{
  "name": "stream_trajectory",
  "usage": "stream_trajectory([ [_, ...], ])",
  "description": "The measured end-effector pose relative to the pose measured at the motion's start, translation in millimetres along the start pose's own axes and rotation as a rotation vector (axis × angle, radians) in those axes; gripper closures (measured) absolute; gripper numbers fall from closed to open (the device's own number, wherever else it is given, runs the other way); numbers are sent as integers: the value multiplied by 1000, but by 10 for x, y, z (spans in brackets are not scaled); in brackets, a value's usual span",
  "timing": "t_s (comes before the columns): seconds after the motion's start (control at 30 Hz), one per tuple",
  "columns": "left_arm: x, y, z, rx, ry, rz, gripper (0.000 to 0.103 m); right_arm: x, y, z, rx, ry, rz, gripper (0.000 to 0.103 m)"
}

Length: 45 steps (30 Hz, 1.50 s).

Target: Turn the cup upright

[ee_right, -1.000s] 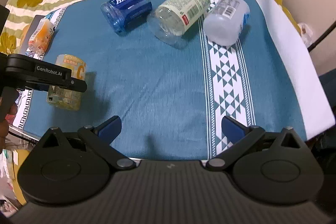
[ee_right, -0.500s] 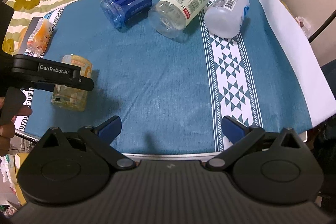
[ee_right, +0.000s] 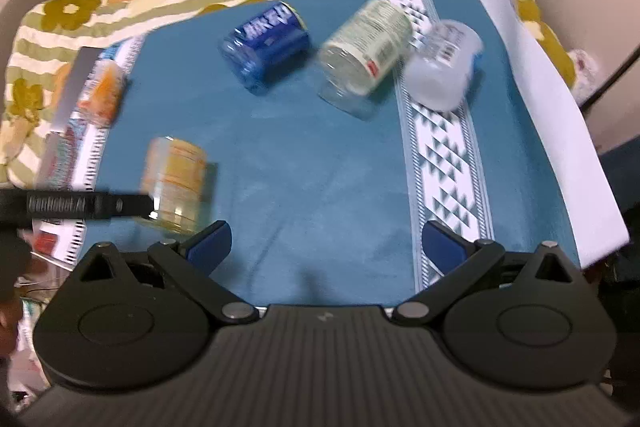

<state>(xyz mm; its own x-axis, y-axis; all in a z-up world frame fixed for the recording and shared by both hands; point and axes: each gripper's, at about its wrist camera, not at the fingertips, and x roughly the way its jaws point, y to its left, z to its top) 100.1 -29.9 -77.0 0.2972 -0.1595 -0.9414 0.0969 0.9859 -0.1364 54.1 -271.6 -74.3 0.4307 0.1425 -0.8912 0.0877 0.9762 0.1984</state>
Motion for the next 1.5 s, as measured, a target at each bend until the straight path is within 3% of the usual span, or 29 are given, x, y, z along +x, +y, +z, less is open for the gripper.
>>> stream_trajectory([
  [0.2, -247, 164, -208, -7, -55, 37, 0, -28, 231, 285, -37, 45, 127, 0],
  [0.37, -277, 378, -286, -34, -78, 66, 0, 179, 546, 543, -58, 115, 213, 0],
  [0.57, -223, 654, -319, -72, -87, 69, 0, 724, 909, 772, -86, 232, 215, 0],
  [0.9, -47, 931, -318, -110, -50, 41, 0, 1473, 998, 940, 62, 423, 237, 3],
  [1.23, 21, 1001, -287, -107, -29, 23, 0, 1569, 971, 900, 120, 449, 252, 28],
  [1.5, -36, 1029, -303, -109, -35, 27, 0, 1423, 1011, 903, 88, 391, 256, 31],
])
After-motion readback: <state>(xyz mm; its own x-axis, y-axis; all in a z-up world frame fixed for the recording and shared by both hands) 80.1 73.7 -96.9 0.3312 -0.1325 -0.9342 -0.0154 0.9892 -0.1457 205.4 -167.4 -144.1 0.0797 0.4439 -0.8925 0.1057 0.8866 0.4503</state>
